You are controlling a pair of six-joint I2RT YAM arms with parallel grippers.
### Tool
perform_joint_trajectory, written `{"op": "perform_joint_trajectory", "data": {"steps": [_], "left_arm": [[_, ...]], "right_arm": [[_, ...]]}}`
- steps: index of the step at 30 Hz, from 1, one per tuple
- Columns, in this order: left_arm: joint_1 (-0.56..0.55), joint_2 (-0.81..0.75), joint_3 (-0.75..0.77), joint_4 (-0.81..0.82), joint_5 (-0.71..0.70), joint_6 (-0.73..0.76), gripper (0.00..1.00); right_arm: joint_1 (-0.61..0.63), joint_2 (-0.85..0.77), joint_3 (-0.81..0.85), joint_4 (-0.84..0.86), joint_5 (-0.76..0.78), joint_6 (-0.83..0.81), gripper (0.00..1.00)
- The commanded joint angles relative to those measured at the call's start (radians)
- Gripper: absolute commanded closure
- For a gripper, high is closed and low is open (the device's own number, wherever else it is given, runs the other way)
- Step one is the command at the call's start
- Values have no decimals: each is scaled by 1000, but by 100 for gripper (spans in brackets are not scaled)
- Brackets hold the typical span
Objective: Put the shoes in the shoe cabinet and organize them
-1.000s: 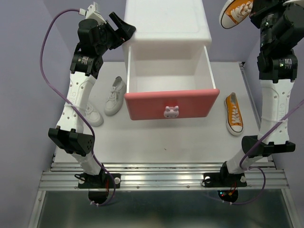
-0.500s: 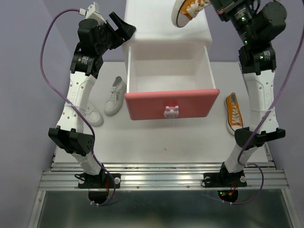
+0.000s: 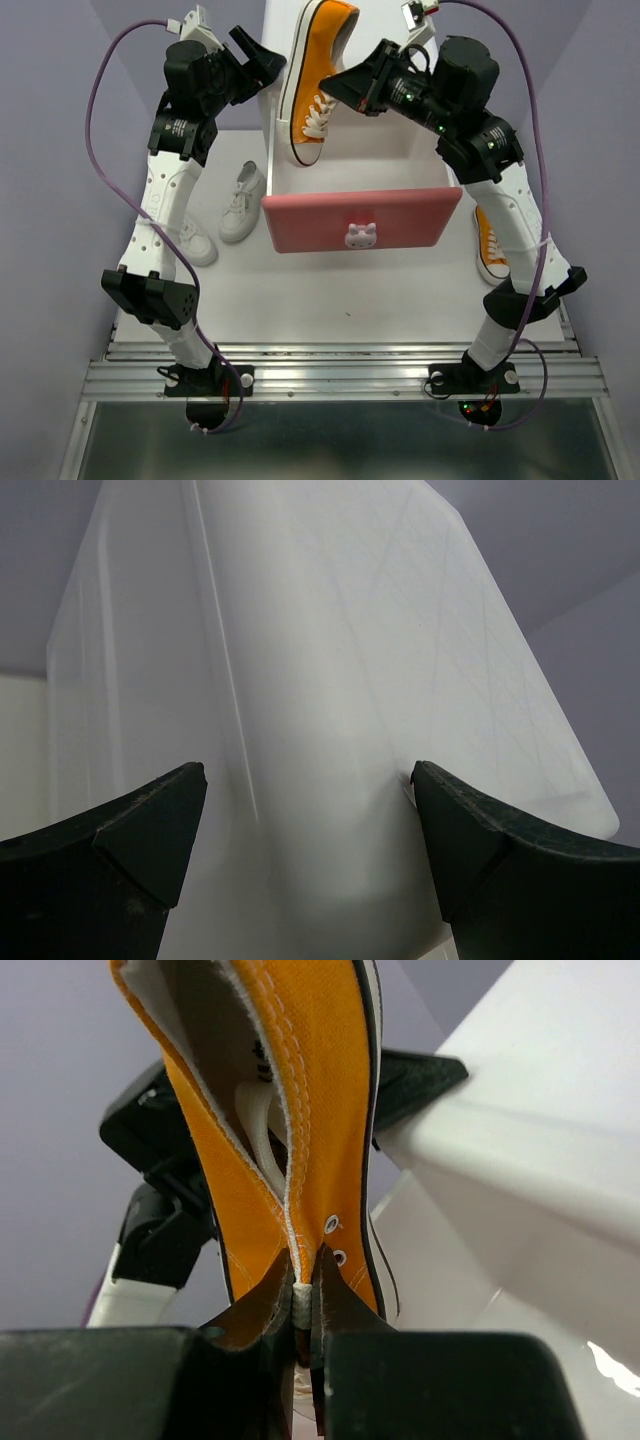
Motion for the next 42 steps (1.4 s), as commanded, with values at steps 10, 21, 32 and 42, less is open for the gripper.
{"op": "perform_joint_trajectory", "data": {"steps": [10,21,32,42], "left_arm": [[14,53,-106,-316,-80,107,6],[9,53,-97,-317,-116,87,6],[6,73,-69,-325,-129,79,6],[6,90,-49,-326,-132,76,6]], "right_arm": [[151,-85,-19,-151,127,-248,99],[229,-95,-8,-330,268,-277,99],[247,-84,-30,-411,378,-260,100],[247,-15,-19,-436,403,-254,99]]}}
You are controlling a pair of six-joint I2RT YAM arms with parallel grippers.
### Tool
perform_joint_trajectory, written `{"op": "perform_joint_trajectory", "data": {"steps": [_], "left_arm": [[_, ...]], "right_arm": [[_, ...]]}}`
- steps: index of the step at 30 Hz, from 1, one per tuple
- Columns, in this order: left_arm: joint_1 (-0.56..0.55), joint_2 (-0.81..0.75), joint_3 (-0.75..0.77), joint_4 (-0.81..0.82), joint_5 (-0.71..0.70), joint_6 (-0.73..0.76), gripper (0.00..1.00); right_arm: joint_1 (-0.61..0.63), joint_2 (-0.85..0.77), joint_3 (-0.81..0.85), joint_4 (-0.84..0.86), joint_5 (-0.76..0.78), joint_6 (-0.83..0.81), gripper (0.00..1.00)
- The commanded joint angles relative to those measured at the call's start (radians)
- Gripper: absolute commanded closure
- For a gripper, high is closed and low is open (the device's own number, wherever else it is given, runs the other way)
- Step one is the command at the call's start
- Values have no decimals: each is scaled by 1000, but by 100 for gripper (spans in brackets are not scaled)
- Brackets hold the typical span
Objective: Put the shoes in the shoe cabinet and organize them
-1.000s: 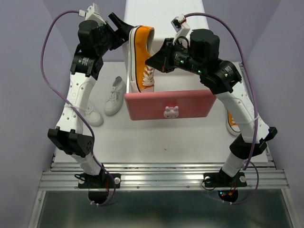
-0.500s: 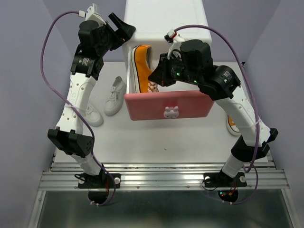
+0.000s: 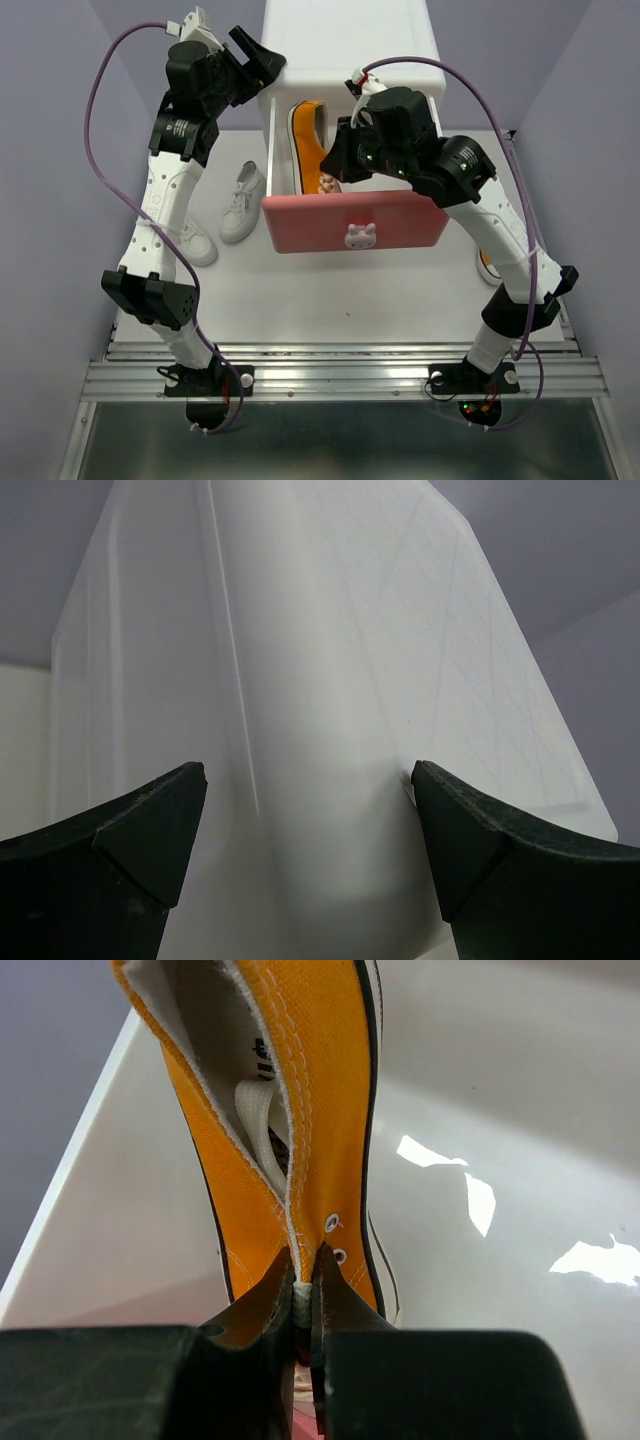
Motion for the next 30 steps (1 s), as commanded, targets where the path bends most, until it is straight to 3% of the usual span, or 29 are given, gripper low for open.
{"op": "perform_joint_trajectory", "data": {"steps": [1,17,23,30], "left_arm": [[18,95,-52,-312,-89,101,6],[18,102,-53,-301,-102,93,6],[18,103,-53,-300,-113,86,6],[18,105,-53,-299,-122,86,6]], "right_arm": [[7,12,44,73,29,-5,99],[7,135,128,87,301,153,99],[7,158,140,127,289,246,100],[7,190,156,58,309,305,99]]}}
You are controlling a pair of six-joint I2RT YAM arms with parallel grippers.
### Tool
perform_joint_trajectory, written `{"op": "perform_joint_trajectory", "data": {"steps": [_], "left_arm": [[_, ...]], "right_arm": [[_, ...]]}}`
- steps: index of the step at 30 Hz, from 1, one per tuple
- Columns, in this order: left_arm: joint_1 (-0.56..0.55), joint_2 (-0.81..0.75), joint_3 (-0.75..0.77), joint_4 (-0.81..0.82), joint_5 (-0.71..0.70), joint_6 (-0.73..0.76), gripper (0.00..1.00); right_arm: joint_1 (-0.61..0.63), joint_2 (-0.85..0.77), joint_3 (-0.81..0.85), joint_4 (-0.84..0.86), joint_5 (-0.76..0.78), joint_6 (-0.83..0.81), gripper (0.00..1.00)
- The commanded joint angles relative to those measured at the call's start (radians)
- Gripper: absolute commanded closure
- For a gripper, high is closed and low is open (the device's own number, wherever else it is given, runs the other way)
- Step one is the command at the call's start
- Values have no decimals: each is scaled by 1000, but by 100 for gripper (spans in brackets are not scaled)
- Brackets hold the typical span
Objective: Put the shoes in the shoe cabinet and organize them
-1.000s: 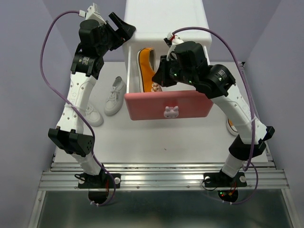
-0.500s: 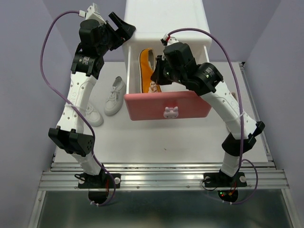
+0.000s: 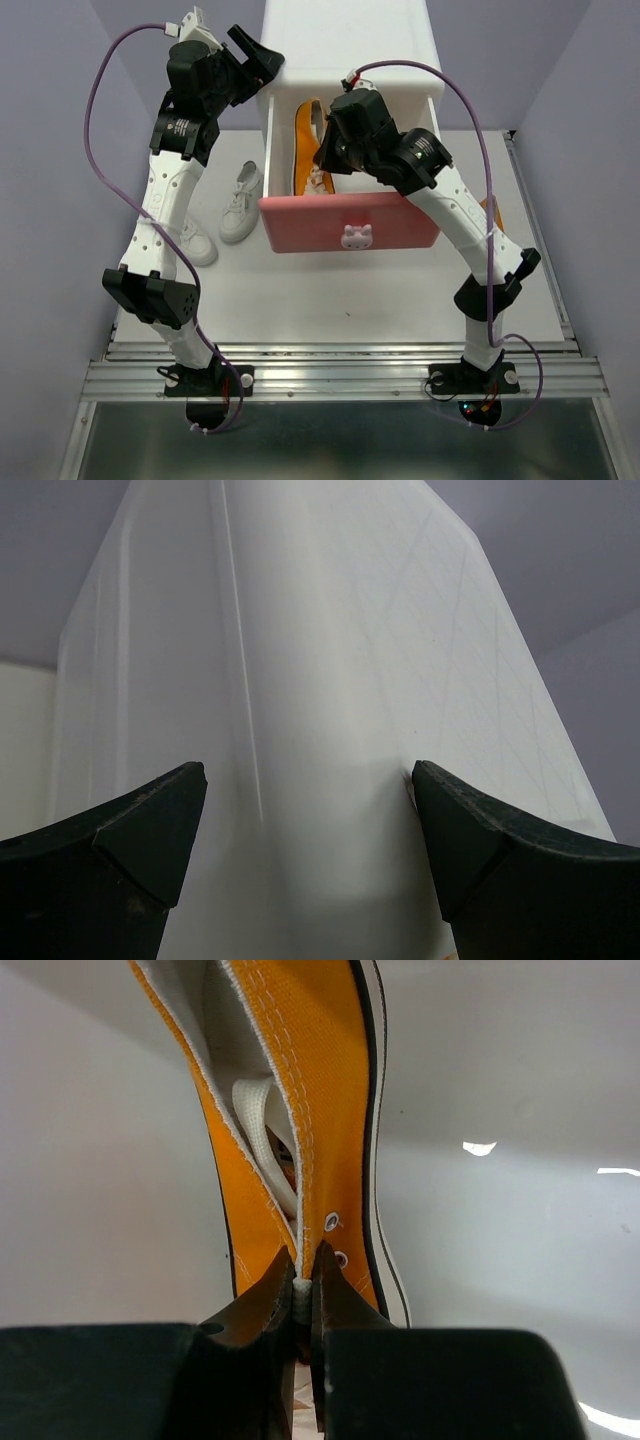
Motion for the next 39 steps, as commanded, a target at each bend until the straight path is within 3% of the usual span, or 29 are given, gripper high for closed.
{"op": "perform_joint_trajectory", "data": {"steps": [1,3,6,11,13,14,20,23,24,30,33,39], "left_arm": [[18,95,-59,-301,-97,101,6],[18,96,-58,-299,-97,101,6],[18,99,-56,-298,-97,98,6],[18,102,-49,-298,-97,97,6],[18,104,-47,-298,-96,97,6],[18,102,-44,-299,-97,97,6],[18,102,-40,-302,-96,98,6],[18,104,-38,-302,-96,98,6],[18,104,-36,-302,-93,98,6],[18,110,-26,-301,-89,95,6],[18,110,-24,-302,-89,92,6],[18,109,-24,-299,-86,89,6]], "right_arm": [[7,3,34,92,53,65,99],[7,1,16,92,58,67,88],[7,6,8,96,62,65,83],[7,4,2,134,72,39,63],[7,1,2,144,79,39,61],[7,0,0,150,84,39,51],[7,-40,-30,240,78,-7,36],[7,-82,-41,335,85,-102,16],[7,-97,-56,408,78,-134,0],[7,-217,-126,690,82,-354,0],[7,-215,-61,682,116,-433,0],[-27,-229,-34,685,499,-597,0]]}}
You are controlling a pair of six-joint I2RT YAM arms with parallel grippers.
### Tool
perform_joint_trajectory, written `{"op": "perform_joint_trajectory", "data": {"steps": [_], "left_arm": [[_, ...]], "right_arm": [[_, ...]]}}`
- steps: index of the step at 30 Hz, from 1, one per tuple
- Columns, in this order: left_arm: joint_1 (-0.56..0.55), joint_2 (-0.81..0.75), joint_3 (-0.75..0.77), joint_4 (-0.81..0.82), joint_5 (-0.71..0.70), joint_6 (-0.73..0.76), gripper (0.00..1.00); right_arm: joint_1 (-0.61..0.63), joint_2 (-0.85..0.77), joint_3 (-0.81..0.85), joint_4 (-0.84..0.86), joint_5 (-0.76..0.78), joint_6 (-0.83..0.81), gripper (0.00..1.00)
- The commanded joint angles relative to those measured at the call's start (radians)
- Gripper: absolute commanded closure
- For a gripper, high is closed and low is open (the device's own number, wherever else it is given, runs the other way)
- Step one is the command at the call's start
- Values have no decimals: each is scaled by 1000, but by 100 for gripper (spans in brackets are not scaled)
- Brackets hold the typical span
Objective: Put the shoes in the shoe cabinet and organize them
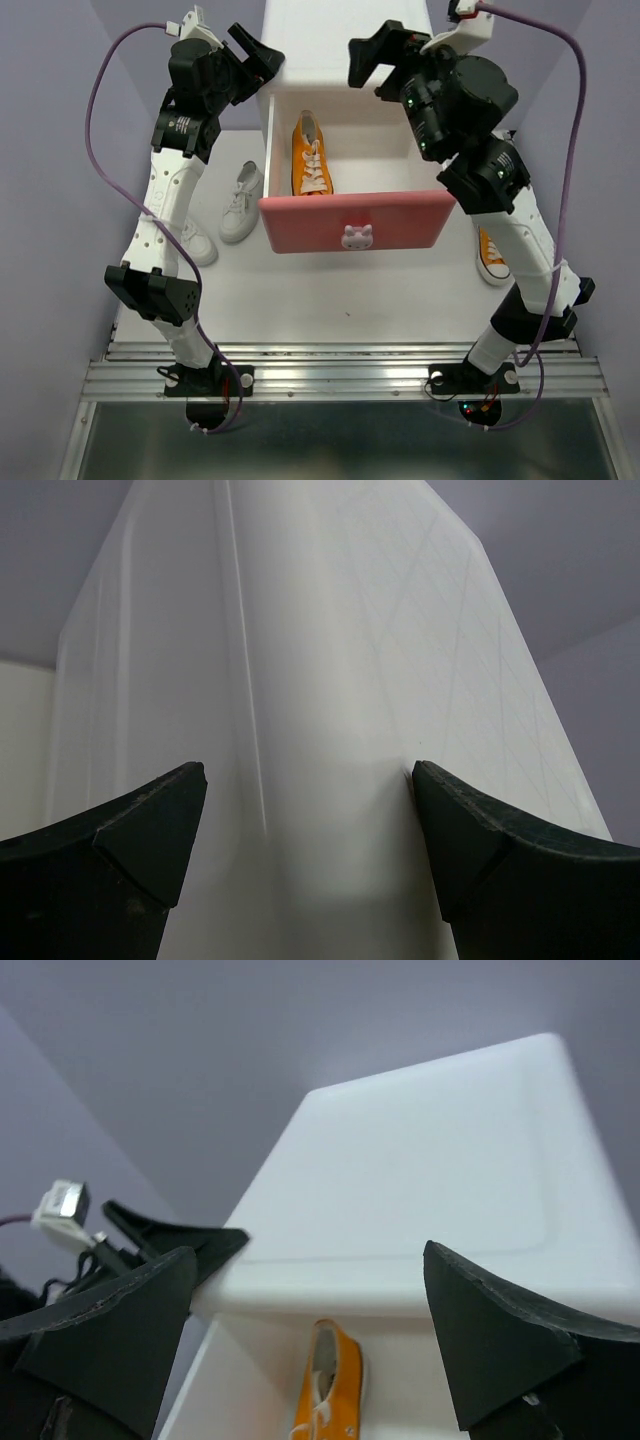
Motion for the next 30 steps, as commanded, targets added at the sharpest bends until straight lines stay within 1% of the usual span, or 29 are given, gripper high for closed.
{"op": "perform_joint_trajectory", "data": {"steps": [1,2,3,4,5,6,7,8,9,10,11,12,13,14,16,17,19,20,21,23,24,26,27,30], "left_arm": [[18,87,-55,-285,-78,100,6],[20,87,-55,-284,-77,98,6],[18,85,-59,-282,-77,98,6],[18,85,-62,-279,-75,98,6],[18,84,-65,-276,-75,98,6],[18,84,-68,-276,-77,98,6],[18,82,-70,-275,-75,98,6],[18,82,-68,-275,-75,100,6],[18,82,-68,-276,-77,100,6],[18,81,-68,-276,-75,95,6],[18,79,-67,-275,-74,92,6],[18,81,-61,-275,-72,89,6],[18,79,-61,-272,-72,84,6],[18,75,-67,-267,-71,75,6],[18,67,-79,-253,-71,71,6],[18,62,-96,-249,-71,63,6],[18,52,-119,-235,-69,61,6],[18,47,-128,-232,-69,60,6],[18,44,-145,-232,-72,60,6],[18,32,-160,-230,-75,60,6],[18,28,-176,-227,-74,60,6],[18,21,-194,-218,-72,61,6],[18,21,-194,-216,-72,61,6],[18,24,-210,-210,-65,61,6]], "right_arm": [[-56,-17,26,59,295,-150,0],[-97,-32,18,58,292,-115,0],[-214,-55,-25,53,271,-69,0],[-282,-80,-59,53,204,-14,0],[-344,-104,-92,50,169,57,0],[-435,-127,-131,20,154,74,0],[-474,-127,-129,-14,134,83,0],[-519,-109,-120,-121,114,111,0],[-633,-97,-110,-182,30,131,0],[-706,-91,-120,-235,-22,195,0],[-791,-91,-145,-323,-92,249,0],[-883,-94,-184,-341,-184,290,0],[-962,-118,-239,-344,-352,316,0],[-1055,-129,-345,-352,-390,329,0],[-1103,-135,-419,-378,-432,277,0],[-1151,-126,-472,-434,-463,205,0],[-1167,-76,-511,-514,-535,125,0],[-1176,-57,-530,-557,-538,5,0],[-1176,-45,-572,-620,-532,-43,0],[-1176,-73,-660,-605,-469,-99,0],[-1176,-89,-745,-567,-477,-120,0],[-1176,-107,-800,-556,-533,-207,0],[-1176,-108,-821,-554,-530,-241,0],[-1176,-91,-876,-551,-512,-251,0]]}}
